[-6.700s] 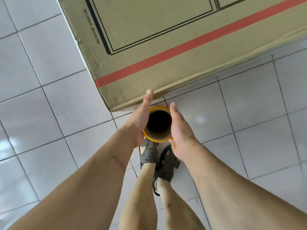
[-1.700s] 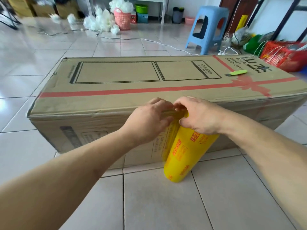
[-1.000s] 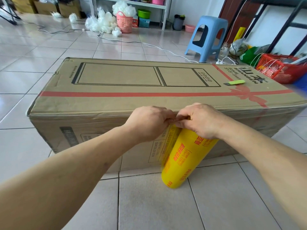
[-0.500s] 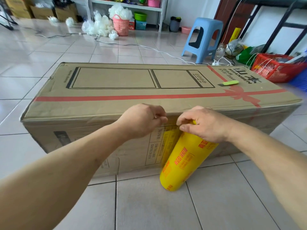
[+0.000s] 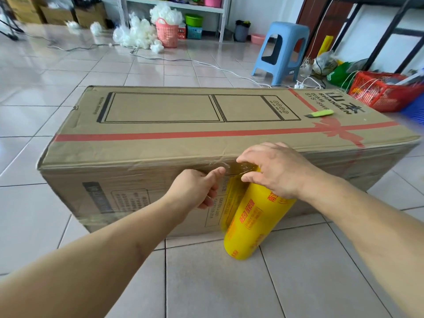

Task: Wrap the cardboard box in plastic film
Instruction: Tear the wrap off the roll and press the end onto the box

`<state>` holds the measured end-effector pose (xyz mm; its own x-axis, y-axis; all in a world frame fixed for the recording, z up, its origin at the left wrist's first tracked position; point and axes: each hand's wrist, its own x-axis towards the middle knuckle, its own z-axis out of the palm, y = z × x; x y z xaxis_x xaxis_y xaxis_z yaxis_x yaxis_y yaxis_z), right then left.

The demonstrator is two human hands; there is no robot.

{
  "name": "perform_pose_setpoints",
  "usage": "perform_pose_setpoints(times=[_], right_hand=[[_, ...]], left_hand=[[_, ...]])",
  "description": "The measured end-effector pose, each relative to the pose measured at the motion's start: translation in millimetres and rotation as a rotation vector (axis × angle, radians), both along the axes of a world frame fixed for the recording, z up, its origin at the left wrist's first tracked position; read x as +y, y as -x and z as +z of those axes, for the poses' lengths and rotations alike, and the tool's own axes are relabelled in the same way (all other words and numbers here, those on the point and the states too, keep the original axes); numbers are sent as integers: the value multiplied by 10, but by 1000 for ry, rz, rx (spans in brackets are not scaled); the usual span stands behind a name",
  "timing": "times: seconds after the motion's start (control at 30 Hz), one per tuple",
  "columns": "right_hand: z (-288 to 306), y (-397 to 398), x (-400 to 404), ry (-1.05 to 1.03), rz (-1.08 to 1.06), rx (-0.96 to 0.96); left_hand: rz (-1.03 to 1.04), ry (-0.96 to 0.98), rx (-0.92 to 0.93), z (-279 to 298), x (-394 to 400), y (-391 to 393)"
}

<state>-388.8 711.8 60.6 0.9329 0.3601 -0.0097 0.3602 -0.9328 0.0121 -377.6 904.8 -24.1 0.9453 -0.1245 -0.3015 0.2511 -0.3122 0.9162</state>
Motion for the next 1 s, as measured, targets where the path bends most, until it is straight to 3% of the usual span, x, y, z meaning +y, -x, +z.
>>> perform_pose_setpoints(times=[0.13,0.23,0.27,0.37,0.47,0.77,1.0], right_hand=[[-64,52,105,-96,-23,-155],[-91,190,317,-416,-79,-412],[-117,233,409,-563,-174,-395],[-270,303,673,-1187,-616,43],[-503,288,794,-1436,-923,324],[-914,160,864,-1607,-1216,481],[-1125,122,827,-1831,-1232,485]], left_hand=[[-20,45,32,-10,-70,-62],[-25,11,7,-85,-80,-69],[-23,-2,4,-110,-83,-68],[-8,-15,25,-192,-79,-66],[4,-80,-8,-249,-73,-94],[68,-173,-43,-415,-178,-83],[74,-268,-94,-470,-307,-61]])
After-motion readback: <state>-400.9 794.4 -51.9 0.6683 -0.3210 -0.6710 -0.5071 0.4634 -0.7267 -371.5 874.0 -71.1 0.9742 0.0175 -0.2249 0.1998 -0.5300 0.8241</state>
